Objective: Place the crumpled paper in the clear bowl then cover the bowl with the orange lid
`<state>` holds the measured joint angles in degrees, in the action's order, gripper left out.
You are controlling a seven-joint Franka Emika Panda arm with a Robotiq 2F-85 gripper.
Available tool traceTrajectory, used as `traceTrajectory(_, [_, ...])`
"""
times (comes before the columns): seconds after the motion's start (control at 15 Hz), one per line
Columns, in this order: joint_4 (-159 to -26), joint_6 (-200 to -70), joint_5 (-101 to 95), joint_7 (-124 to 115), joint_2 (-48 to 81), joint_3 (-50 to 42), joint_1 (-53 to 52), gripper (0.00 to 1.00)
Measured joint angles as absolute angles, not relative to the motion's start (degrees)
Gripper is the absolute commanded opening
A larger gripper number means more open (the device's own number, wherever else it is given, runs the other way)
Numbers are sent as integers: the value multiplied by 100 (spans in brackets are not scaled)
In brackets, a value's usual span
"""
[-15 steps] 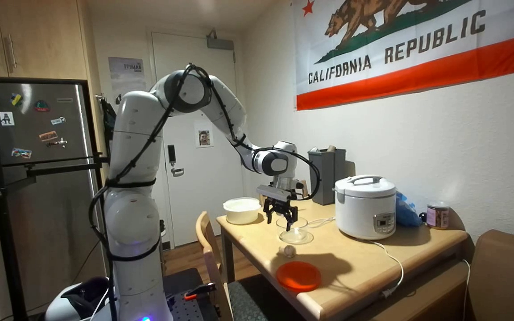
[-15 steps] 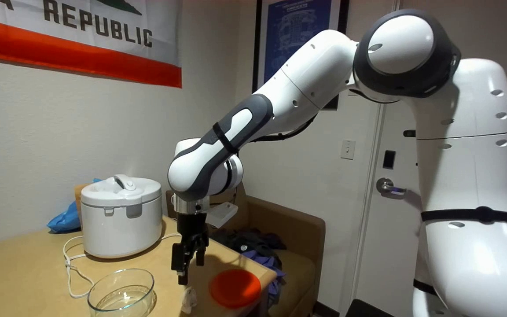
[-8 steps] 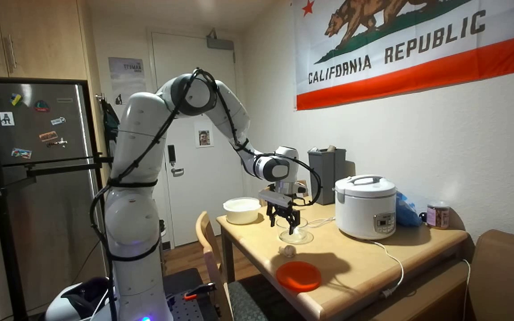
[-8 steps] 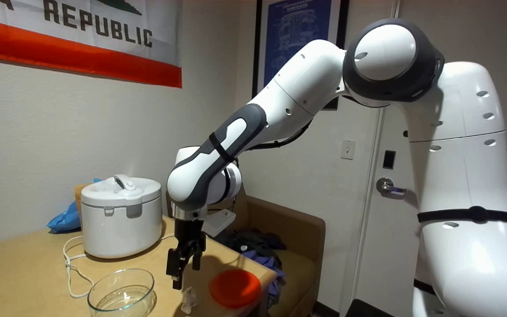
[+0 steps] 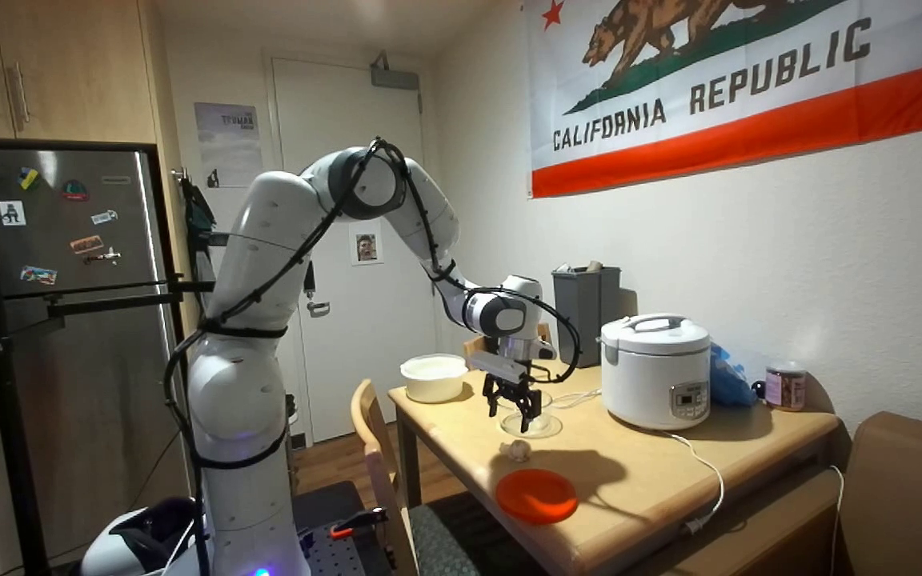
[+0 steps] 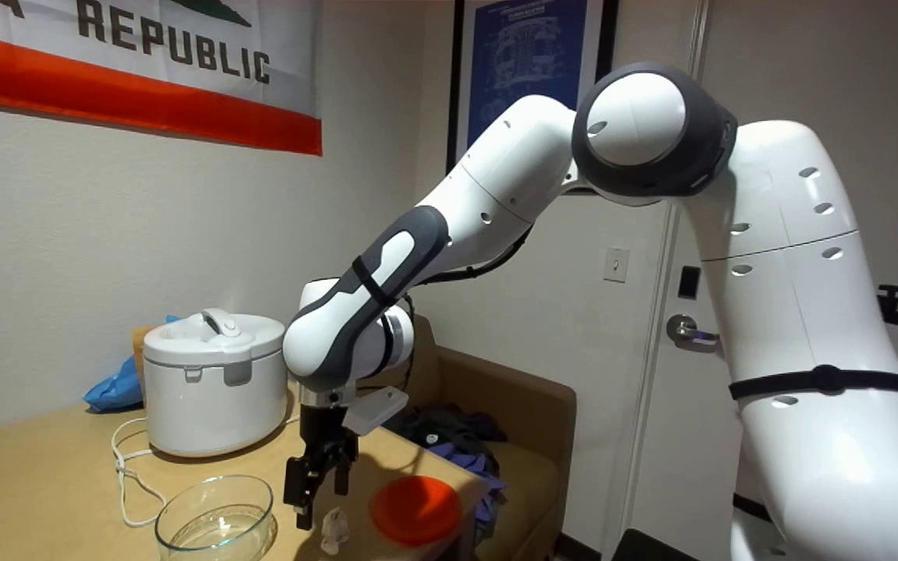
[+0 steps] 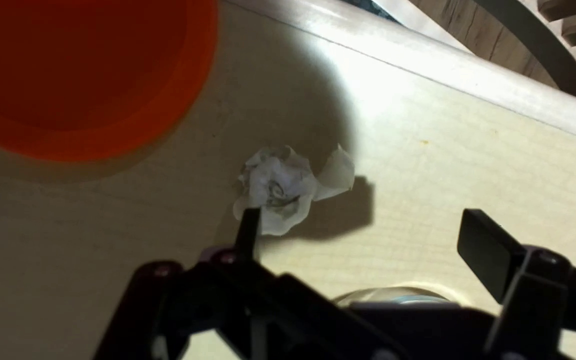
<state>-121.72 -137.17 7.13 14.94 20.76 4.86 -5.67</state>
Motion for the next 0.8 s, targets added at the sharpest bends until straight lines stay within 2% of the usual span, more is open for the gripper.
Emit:
traceTrajectory(0.33, [-11724,-13719,701,1189,2593,499,-556,100])
traceTrajectory(0.8, [-11928,-13975,903,1105,2252,500,-212,100])
